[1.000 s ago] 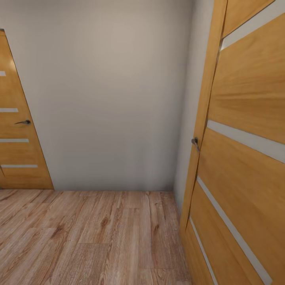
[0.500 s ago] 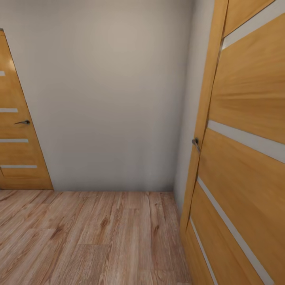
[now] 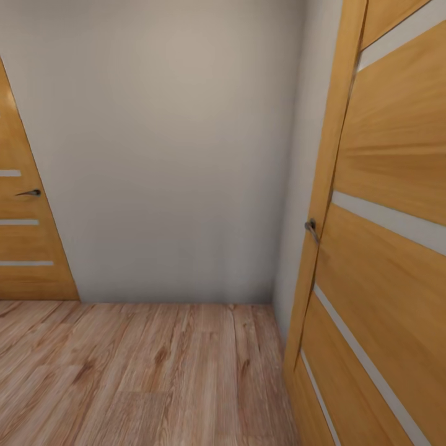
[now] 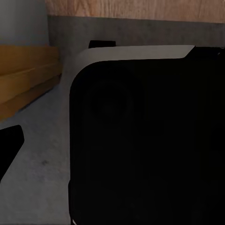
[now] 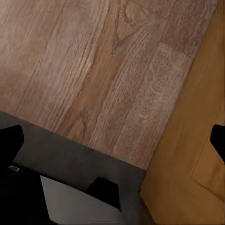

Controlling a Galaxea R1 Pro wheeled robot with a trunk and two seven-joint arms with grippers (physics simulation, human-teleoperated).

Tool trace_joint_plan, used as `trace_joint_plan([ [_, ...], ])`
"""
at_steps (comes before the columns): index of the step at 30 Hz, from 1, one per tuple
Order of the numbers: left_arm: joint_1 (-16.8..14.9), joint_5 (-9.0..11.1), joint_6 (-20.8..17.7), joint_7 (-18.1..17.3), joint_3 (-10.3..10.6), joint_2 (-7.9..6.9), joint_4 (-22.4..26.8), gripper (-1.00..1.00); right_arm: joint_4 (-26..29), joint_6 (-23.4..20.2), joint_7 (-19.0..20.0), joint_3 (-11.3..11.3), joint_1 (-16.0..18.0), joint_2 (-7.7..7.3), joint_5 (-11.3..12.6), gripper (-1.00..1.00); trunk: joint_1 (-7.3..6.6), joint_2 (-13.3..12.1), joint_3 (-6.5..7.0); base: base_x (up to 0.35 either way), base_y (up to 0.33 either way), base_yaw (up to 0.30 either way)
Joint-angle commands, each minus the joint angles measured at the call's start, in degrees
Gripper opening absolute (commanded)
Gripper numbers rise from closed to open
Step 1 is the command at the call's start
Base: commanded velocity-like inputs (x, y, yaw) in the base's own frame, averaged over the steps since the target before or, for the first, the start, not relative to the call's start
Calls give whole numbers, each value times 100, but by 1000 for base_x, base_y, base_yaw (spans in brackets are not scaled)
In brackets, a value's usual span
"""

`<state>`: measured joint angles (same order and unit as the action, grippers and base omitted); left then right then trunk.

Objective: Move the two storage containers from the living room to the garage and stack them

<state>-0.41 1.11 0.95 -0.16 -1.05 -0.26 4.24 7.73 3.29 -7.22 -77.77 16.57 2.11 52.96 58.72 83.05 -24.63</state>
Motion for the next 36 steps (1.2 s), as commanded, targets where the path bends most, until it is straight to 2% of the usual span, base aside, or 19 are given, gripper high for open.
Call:
trace_joint_plan([
  [1,-3,12,10,-2,-9,0,-2,100,-25,15,-25,-51,4,0,53,100,1,3,-6,202,0,0],
  [32,-3,12,10,-2,-70,0,-4,100,-79,-14,-37,-63,4,30,23,100,1,3,-7,314,0,41],
  [36,-3,12,10,-2,-70,0,-3,100,-79,16,-71,-63,4,28,29,100,1,3,-9,320,0,189],
])
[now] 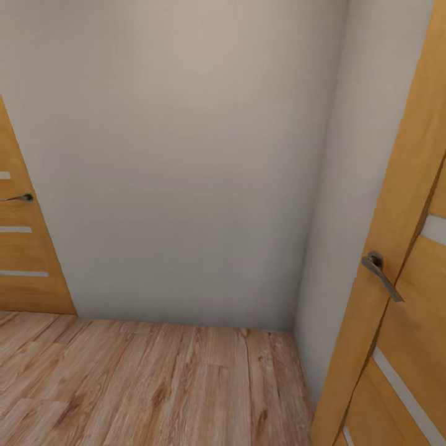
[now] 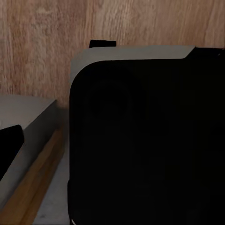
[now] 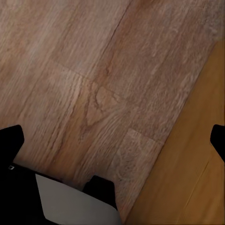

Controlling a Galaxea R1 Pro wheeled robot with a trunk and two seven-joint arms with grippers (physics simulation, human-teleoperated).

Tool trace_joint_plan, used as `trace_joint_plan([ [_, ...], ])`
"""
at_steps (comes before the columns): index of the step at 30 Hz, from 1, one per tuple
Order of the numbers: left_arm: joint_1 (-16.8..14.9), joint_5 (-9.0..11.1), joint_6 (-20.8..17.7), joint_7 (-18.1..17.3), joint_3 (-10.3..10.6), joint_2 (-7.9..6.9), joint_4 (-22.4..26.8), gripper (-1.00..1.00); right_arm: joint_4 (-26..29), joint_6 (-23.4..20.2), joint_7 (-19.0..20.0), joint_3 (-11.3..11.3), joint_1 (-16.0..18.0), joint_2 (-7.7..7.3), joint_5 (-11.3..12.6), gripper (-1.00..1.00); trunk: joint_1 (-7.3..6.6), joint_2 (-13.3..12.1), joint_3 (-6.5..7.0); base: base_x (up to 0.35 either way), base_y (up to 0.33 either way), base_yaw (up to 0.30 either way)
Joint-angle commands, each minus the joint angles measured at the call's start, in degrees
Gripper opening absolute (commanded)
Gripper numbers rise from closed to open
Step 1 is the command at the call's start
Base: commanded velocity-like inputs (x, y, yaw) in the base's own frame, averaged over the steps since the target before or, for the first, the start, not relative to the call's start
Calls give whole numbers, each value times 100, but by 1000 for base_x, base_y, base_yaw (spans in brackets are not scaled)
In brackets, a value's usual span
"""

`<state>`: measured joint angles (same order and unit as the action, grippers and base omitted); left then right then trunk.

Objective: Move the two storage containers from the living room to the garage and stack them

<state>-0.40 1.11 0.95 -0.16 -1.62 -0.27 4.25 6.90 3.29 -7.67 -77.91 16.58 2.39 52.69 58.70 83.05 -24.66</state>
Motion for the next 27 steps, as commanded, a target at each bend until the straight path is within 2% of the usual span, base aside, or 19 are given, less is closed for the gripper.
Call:
trace_joint_plan([
  [1,-4,12,10,-2,-14,0,-3,100,4,18,-28,-49,3,-1,57,100,3,3,-6,320,0,244],
  [17,-4,13,7,-2,-7,-6,-7,100,4,31,-32,-49,3,-2,57,100,3,3,-6,321,0,262],
  [27,-4,124,1,-2,2,-8,-10,100,4,14,-36,-44,3,12,63,100,3,3,-6,323,0,101],
])
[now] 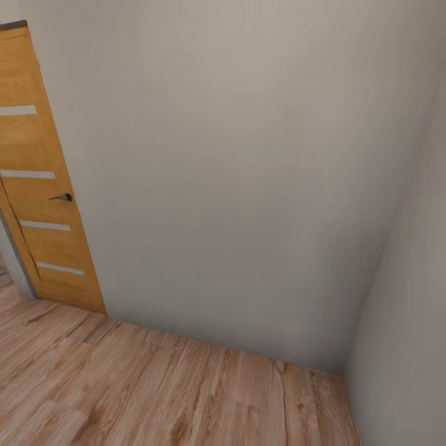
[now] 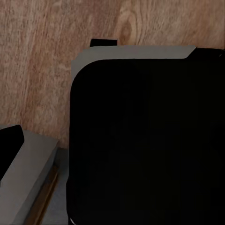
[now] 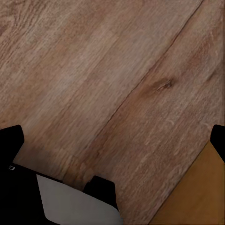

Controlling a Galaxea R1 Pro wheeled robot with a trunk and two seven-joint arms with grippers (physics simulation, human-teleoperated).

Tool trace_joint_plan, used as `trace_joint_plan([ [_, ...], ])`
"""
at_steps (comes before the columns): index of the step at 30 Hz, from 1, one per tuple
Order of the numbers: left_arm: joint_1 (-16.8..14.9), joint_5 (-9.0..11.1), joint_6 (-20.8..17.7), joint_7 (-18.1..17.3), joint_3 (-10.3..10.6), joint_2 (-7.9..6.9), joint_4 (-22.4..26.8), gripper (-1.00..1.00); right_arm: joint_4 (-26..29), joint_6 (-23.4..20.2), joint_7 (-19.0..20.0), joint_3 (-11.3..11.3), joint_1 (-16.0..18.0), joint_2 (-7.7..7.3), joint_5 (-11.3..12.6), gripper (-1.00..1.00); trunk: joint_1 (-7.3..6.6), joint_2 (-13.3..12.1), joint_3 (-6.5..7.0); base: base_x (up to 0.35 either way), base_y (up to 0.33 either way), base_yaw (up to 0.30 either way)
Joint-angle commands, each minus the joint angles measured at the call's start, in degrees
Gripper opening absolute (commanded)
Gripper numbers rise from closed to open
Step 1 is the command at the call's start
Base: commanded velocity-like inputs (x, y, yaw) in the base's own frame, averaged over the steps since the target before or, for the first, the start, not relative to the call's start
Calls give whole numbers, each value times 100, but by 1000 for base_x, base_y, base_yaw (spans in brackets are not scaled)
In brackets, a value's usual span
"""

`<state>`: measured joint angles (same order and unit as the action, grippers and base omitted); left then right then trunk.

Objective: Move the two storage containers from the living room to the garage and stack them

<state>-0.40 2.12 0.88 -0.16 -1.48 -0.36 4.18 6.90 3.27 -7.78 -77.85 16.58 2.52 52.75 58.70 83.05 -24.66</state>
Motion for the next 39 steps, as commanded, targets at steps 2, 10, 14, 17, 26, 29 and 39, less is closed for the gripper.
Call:
trace_joint_plan([
  [2,-4,40,9,-2,-11,0,-5,100,4,21,-28,-47,3,-1,58,100,3,3,-6,323,0,248],
  [10,-4,51,9,-2,-10,0,-4,100,4,24,-33,-48,3,3,60,100,3,3,-6,323,0,270],
  [14,-4,51,9,-2,-12,0,-4,100,4,30,-38,-48,3,5,61,100,3,3,-6,324,0,274],
  [17,-4,51,9,-2,-10,0,-5,100,4,32,-39,-46,3,3,61,100,3,3,-6,324,0,274],
  [26,-4,130,9,-2,-10,-5,-5,100,4,33,-39,-46,3,14,68,100,3,3,-6,324,82,274],
  [29,-4,142,16,-2,-17,-6,-5,100,4,33,-39,-52,3,20,68,100,3,3,-6,278,161,274],
  [39,-4,143,17,-2,-19,-8,-5,100,4,33,-36,-47,3,15,61,100,3,3,-6,208,202,248],
])
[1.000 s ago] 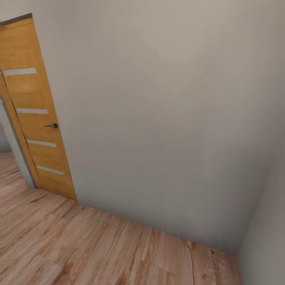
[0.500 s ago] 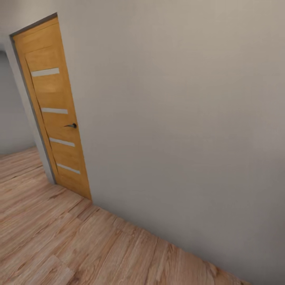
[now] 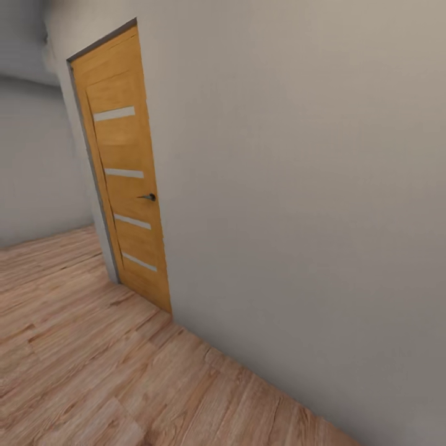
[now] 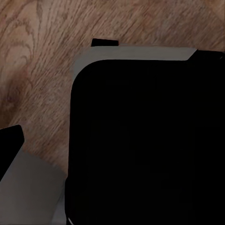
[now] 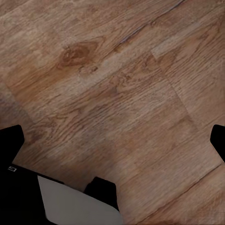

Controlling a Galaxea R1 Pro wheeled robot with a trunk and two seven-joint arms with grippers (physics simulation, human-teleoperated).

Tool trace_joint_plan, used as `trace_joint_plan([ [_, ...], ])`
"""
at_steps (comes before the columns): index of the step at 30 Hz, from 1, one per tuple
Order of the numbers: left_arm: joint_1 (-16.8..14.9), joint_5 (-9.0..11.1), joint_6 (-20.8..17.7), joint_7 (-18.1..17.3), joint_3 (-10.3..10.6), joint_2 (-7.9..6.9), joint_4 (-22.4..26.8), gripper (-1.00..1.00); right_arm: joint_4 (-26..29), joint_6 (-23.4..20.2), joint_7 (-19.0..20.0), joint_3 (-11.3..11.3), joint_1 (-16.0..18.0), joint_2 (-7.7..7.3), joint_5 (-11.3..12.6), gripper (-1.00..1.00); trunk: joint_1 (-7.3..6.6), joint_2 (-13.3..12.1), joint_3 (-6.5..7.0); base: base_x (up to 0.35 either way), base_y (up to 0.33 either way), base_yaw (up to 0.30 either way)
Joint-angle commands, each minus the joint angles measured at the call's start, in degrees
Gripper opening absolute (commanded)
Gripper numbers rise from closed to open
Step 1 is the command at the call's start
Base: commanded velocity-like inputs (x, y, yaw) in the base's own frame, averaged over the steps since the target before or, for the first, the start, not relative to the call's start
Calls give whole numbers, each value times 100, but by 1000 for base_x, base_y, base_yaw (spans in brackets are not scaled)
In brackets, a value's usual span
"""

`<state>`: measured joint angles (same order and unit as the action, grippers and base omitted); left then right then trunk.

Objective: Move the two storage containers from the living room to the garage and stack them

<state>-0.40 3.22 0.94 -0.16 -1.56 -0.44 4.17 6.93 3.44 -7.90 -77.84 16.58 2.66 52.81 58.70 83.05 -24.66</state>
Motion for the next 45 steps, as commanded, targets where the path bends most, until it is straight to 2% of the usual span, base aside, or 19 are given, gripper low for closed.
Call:
trace_joint_plan([
  [1,-4,34,11,-2,-11,1,-4,100,2,-1,-21,-51,4,2,50,100,2,3,-6,215,170,47],
  [8,-4,30,11,-1,-17,1,-4,100,2,-3,-26,-53,4,-1,54,100,2,3,-6,101,56,87],
  [45,-4,30,11,7,-20,9,-1,100,2,17,-28,-48,4,-12,54,100,2,3,-6,1,0,276],
])
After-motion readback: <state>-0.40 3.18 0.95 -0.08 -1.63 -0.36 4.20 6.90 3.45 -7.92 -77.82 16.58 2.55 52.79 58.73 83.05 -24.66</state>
